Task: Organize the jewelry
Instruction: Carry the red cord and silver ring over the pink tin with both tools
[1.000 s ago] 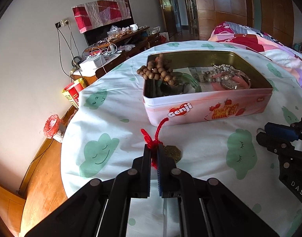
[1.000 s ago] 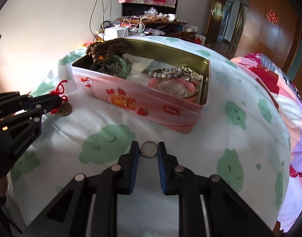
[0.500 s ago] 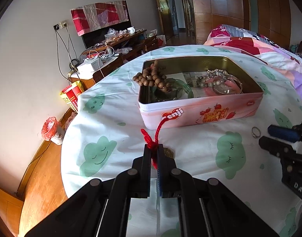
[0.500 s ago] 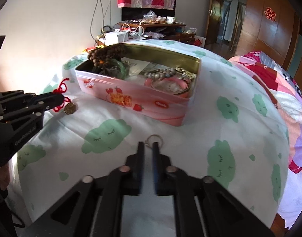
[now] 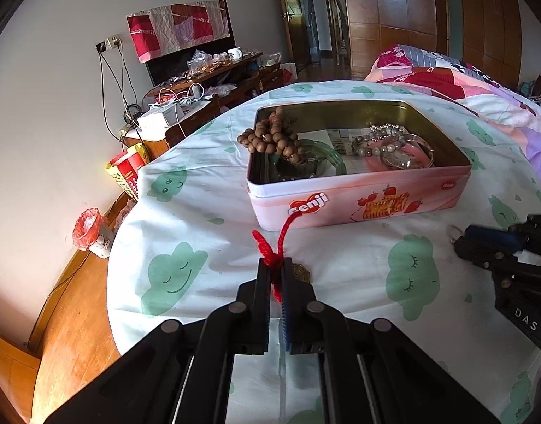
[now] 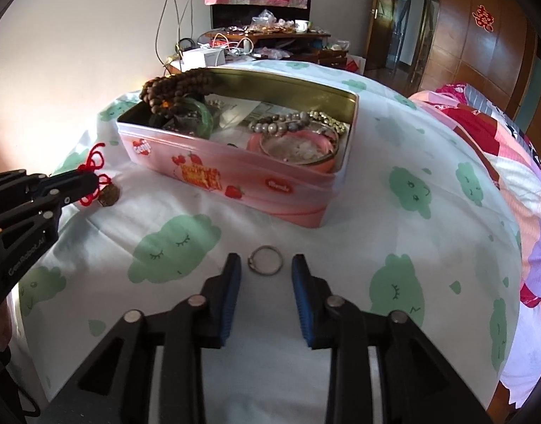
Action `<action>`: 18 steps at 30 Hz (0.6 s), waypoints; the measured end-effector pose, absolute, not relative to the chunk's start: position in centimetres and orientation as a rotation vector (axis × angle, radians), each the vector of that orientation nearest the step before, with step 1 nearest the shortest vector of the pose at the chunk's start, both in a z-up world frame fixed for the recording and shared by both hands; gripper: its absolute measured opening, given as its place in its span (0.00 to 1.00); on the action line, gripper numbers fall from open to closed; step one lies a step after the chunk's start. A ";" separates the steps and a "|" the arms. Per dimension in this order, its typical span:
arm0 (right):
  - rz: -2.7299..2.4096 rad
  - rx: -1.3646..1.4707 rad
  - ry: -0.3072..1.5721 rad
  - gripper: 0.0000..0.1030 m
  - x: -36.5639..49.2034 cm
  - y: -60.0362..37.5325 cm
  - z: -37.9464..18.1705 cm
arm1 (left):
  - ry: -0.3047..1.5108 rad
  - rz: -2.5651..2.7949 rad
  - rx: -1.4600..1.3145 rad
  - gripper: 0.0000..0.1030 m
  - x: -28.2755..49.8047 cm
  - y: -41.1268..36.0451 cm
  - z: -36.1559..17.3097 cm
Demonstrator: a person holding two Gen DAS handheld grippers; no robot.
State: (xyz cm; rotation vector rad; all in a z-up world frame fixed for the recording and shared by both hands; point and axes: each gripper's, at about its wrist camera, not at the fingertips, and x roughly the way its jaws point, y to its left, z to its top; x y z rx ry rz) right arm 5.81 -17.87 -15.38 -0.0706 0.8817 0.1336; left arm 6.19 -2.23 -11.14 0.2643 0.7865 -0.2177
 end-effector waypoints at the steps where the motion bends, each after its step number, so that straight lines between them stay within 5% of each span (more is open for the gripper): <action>1: 0.137 -0.077 0.881 0.11 5.7 -17.8 -15.4 | 0.784 -0.218 0.264 0.04 6.1 -2.3 -11.0; 11: 0.152 -0.087 0.863 0.09 4.9 -17.7 -15.2 | 0.777 -0.231 0.267 0.04 5.8 -2.8 -10.3; 14: 0.143 -0.084 0.863 0.42 5.4 -17.7 -14.9 | 0.777 -0.229 0.264 0.04 6.0 -2.7 -10.3; 18: 0.135 -0.098 0.878 0.45 6.7 -17.3 -15.1 | 0.776 -0.220 0.268 0.04 6.5 -2.5 -10.3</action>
